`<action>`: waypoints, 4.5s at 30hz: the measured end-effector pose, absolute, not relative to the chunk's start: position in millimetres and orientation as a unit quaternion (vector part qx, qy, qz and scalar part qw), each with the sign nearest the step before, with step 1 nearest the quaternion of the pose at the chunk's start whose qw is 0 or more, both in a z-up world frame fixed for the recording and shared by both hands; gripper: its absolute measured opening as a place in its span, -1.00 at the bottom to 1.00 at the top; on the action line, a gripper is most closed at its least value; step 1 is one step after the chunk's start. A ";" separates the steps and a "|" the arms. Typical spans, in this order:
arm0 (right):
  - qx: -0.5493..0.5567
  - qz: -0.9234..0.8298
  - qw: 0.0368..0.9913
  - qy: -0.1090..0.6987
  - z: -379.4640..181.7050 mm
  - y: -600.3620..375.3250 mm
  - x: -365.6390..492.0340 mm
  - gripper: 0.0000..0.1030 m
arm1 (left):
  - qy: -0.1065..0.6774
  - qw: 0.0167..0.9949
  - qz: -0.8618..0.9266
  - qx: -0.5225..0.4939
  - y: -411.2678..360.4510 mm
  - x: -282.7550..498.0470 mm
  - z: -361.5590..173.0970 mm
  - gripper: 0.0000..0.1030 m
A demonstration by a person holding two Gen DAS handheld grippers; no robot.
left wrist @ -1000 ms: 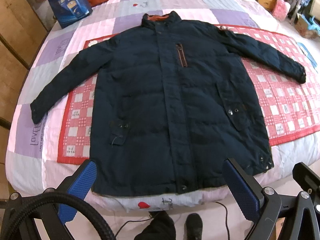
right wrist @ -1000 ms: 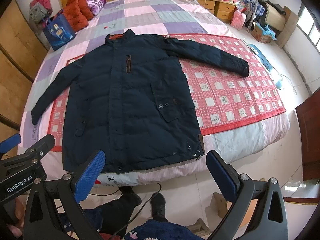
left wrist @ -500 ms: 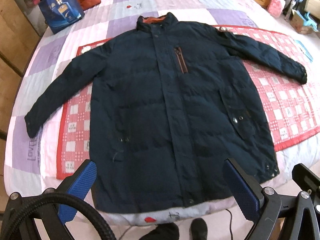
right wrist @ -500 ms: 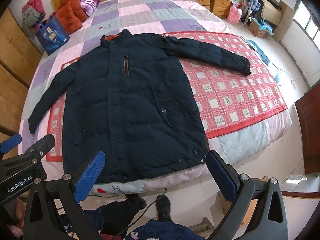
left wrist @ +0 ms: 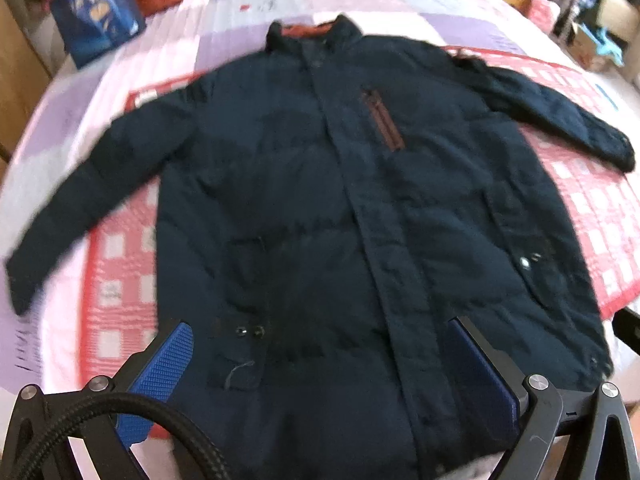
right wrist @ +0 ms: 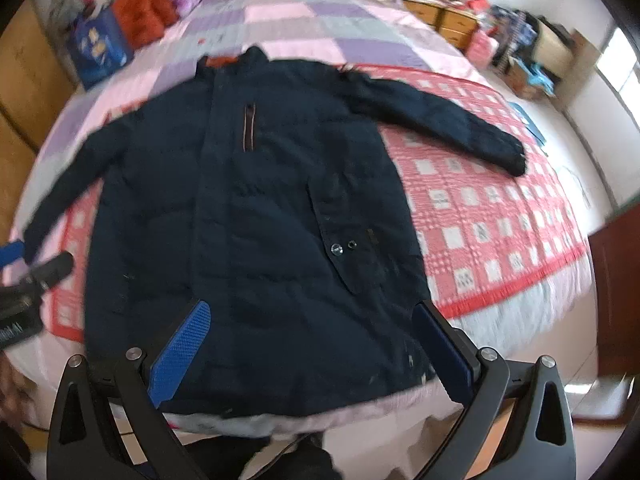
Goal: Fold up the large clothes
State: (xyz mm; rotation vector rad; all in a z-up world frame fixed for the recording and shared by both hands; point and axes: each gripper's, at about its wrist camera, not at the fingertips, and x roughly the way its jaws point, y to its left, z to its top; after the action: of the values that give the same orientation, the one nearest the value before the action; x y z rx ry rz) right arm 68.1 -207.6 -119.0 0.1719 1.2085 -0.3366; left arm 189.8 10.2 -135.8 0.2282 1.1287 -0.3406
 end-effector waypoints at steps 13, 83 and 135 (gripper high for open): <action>-0.049 -0.029 0.833 0.550 -314.8 -219.3 172.9 1.00 | 0.538 0.834 -0.091 0.084 8.9 248.0 -328.4 1.00; 0.017 -0.097 0.821 0.562 -333.9 -377.6 230.2 0.99 | 0.499 0.857 -0.076 0.106 81.0 313.7 -341.2 1.00; -0.009 -0.059 0.873 0.485 -272.5 -370.8 216.9 0.99 | 0.401 0.905 -0.129 0.056 -44.2 342.6 -271.3 1.00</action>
State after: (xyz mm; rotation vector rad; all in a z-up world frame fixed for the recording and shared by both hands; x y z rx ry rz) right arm 216.9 -370.8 -272.5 -0.0193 1.0132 -0.1223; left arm 342.6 -44.2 -271.3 0.1163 0.8293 -0.2667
